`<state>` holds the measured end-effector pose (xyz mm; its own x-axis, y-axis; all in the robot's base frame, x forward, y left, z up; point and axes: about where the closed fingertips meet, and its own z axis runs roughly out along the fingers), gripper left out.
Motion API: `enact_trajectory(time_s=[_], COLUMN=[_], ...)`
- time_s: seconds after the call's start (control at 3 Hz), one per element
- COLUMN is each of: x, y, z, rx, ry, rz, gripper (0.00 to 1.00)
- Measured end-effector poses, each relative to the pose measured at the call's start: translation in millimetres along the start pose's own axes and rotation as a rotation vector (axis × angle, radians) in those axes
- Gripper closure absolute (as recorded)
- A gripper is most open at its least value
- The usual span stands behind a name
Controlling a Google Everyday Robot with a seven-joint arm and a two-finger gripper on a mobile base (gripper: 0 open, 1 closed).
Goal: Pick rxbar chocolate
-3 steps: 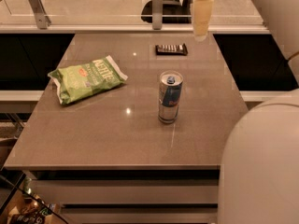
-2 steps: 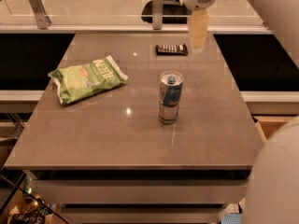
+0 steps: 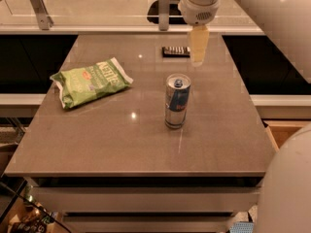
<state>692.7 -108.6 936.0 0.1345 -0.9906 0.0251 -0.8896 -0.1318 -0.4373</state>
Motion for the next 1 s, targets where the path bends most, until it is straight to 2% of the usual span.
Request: enact_trajectory(time_s=[1.0], x=[3.9], y=[-33.0], z=[30.8], rx=[0.006], ry=[0.000], rz=[-0.027], gripper=[0.00])
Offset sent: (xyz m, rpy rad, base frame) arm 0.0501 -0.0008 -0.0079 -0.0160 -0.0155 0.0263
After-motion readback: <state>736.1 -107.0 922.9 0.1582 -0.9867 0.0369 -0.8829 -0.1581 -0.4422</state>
